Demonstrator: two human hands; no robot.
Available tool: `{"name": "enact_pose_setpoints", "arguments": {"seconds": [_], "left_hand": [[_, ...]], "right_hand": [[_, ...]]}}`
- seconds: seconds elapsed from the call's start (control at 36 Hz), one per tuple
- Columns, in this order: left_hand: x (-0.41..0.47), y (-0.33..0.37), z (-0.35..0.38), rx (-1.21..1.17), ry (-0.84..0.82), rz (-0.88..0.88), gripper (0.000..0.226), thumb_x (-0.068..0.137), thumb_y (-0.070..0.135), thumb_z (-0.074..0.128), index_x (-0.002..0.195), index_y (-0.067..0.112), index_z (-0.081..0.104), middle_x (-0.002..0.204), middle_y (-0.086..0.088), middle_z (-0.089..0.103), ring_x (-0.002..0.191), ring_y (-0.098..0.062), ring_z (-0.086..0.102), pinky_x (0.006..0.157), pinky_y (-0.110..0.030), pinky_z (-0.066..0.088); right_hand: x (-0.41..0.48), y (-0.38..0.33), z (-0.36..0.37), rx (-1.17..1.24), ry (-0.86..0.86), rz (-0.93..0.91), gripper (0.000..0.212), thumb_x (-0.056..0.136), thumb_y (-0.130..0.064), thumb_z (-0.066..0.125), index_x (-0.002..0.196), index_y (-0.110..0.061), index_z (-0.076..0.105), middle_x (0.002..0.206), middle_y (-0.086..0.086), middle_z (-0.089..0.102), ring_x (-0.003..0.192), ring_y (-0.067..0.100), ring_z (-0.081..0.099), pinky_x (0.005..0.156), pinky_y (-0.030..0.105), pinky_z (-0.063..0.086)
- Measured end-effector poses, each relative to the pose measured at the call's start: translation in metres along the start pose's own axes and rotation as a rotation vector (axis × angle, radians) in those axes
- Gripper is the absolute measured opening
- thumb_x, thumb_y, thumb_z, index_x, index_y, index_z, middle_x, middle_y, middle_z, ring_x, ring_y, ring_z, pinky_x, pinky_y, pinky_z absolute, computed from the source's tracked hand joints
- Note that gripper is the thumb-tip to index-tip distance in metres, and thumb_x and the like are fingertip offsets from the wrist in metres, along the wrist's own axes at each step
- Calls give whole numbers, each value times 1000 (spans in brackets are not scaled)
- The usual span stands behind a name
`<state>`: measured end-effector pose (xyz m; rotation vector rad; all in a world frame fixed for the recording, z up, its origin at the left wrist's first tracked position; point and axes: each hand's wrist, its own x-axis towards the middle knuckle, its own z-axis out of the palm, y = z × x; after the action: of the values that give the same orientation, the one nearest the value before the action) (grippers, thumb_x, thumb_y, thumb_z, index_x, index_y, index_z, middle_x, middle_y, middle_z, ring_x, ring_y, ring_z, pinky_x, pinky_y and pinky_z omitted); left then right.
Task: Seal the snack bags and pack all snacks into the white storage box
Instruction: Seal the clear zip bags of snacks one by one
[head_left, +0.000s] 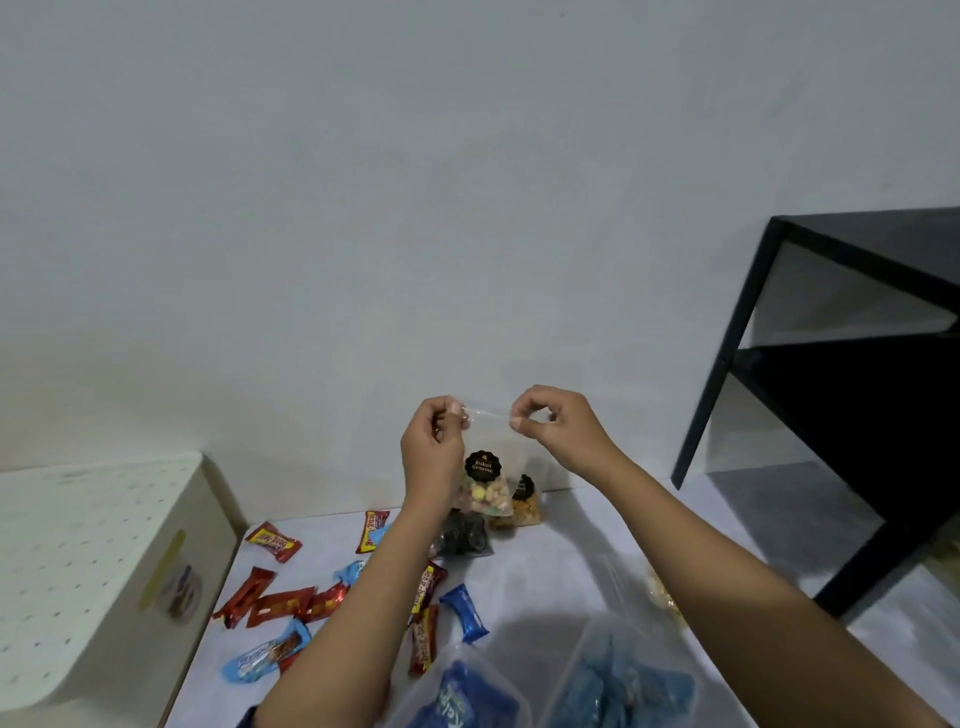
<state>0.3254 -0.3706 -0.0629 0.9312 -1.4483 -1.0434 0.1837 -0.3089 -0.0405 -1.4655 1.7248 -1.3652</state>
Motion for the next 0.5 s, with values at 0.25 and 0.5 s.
{"name": "enact_pose_setpoints", "arguments": {"seconds": [0.25,0.5], "left_hand": [[9,1,-3,9,3,-2,11,94,10,49,89,7,58,76,2,59,62,10,55,63,-3,42],[10,-3,-3,-3,7,-1,10,94,9,49,89,6,58,77,-1,60,62,10,56,64,-4,43]], "right_hand": [[10,-9,10,-82,-27,-13,19,82,-16,70,66,-25,62,72,-12,64,75,-1,58,71,11,41],[15,-7,15,-170,-10,-14,7,67,-48,61,64,-42,62,70,-28,64,79,4,61,97,53,40]]}}
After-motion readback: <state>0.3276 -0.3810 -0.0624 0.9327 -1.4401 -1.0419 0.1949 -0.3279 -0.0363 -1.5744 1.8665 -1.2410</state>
